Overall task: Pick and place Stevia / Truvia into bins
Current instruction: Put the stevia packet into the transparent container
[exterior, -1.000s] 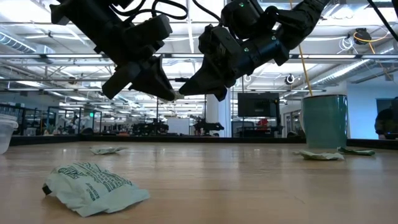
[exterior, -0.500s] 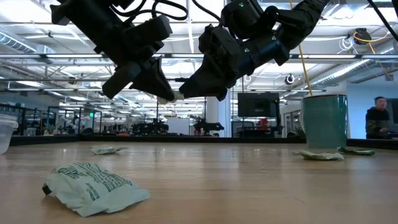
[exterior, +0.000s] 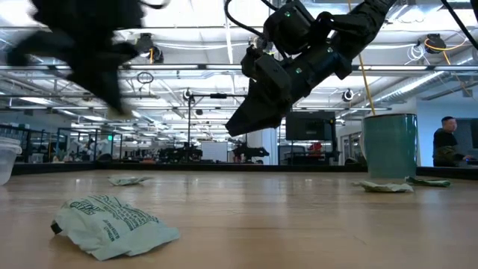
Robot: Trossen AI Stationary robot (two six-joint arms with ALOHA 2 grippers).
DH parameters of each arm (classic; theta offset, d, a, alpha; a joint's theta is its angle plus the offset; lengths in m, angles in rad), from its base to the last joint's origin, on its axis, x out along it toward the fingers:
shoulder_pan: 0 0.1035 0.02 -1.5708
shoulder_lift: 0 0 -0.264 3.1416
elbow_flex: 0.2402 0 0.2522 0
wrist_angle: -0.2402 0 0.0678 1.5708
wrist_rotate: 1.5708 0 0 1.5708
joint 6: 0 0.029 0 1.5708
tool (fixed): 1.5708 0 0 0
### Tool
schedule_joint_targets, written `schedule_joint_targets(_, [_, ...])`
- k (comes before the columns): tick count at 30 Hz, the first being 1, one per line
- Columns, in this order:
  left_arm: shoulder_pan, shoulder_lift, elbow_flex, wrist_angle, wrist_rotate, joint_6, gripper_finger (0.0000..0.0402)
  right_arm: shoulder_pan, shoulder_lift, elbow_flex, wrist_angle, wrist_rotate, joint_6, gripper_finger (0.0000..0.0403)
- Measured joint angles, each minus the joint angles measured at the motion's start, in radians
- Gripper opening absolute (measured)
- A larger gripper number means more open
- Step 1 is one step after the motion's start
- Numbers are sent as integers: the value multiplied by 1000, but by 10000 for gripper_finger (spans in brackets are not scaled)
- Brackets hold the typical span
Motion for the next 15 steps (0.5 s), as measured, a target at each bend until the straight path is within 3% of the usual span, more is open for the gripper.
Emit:
schedule_joint_targets(2, [-32, -30, -1, -63, 157, -200, 9, 0, 0, 0, -1, 0, -27, 161])
schedule_joint_targets(4, [-82, -45, -6, -88, 249, -409, 13, 0, 0, 0, -8, 0, -43, 161])
schedule_joint_targets(10, [-220, -37, -52, -142, 333, -717, 5, 0, 0, 0, -14, 0, -58, 162])
schedule_joint_targets(15, [-263, -33, -124, -143, 344, -931, 32, 0, 0, 0, -14, 0, -58, 161])
